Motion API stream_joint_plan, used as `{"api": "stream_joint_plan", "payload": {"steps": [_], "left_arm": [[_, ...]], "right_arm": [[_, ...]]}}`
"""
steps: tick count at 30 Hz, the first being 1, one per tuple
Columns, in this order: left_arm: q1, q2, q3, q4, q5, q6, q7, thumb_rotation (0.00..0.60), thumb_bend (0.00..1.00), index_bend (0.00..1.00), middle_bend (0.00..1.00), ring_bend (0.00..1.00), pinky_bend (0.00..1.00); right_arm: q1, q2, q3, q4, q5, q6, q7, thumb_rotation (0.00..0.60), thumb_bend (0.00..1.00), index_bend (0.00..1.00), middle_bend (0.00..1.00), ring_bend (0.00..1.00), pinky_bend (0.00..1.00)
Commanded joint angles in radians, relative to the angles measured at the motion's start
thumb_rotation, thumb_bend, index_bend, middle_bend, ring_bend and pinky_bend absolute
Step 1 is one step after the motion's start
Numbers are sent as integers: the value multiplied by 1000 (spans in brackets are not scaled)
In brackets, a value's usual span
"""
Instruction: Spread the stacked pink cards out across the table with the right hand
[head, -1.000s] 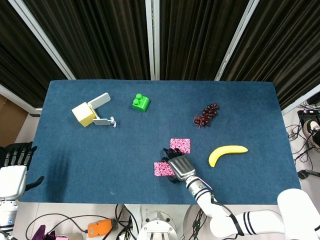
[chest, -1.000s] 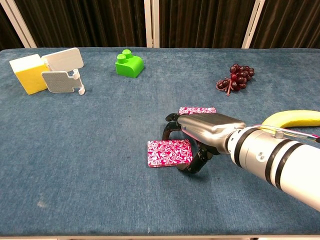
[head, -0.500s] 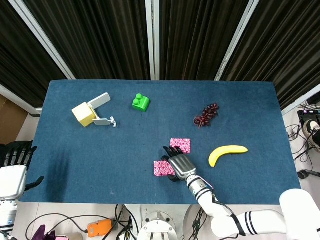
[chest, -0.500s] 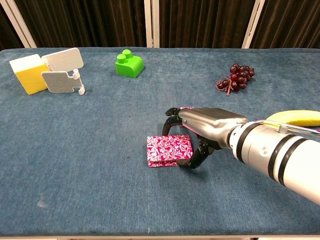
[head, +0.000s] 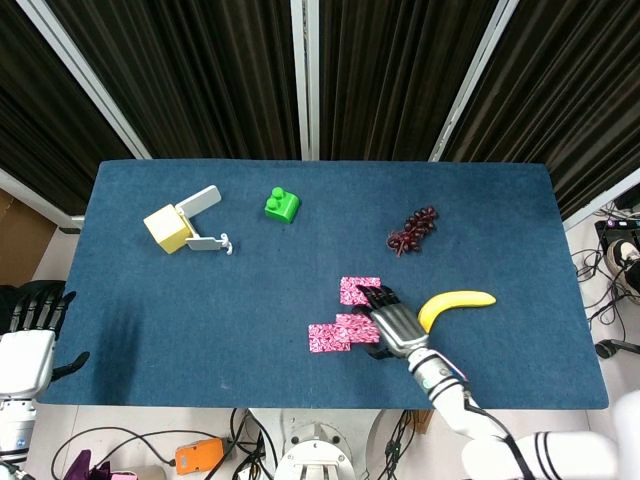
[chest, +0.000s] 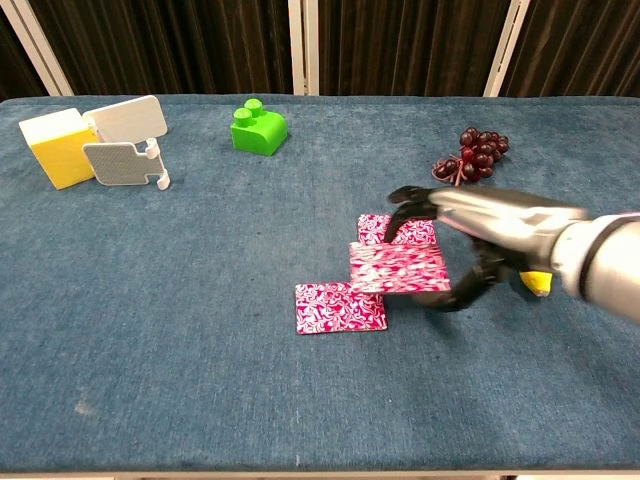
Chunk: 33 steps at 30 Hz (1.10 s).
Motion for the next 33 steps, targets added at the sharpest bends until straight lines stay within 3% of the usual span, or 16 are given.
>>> {"api": "stream_joint_plan", "payload": {"steps": [1, 9, 15, 22, 27, 33], "left_arm": [[-3, -1, 0, -6, 3, -1, 7, 600, 93, 118, 64, 0, 8], [-15, 1, -2, -33, 11, -8, 35, 600, 93, 118, 64, 0, 9], [-18, 6, -4, -48, 11, -9, 49, 600, 94, 118, 64, 0, 8], [-20, 8, -5, -56, 9, -10, 59, 600, 93, 118, 64, 0, 8], [-25, 12, -7, -61, 9, -14, 62, 600, 94, 118, 64, 0, 8], [-34, 16, -15, -65, 5, -20, 49, 600, 93, 118, 64, 0, 9]], "right_arm": [[-65, 89, -67, -7, -121, 9, 116, 600, 500, 410, 61, 0, 0], [-128, 131, -165, 66, -273, 1, 195, 600, 500, 404, 61, 0, 0], [-162, 129, -180, 123, -313, 16, 177, 600, 500, 367, 61, 0, 0], [-180, 142, -176, 131, -354, 20, 186, 600, 500, 189, 60, 0, 0], [-194, 183, -151, 104, -397, 63, 242, 600, 499, 182, 60, 0, 0], [-237, 271, -83, 82, -428, 200, 298, 600, 499, 180, 60, 0, 0]]}}
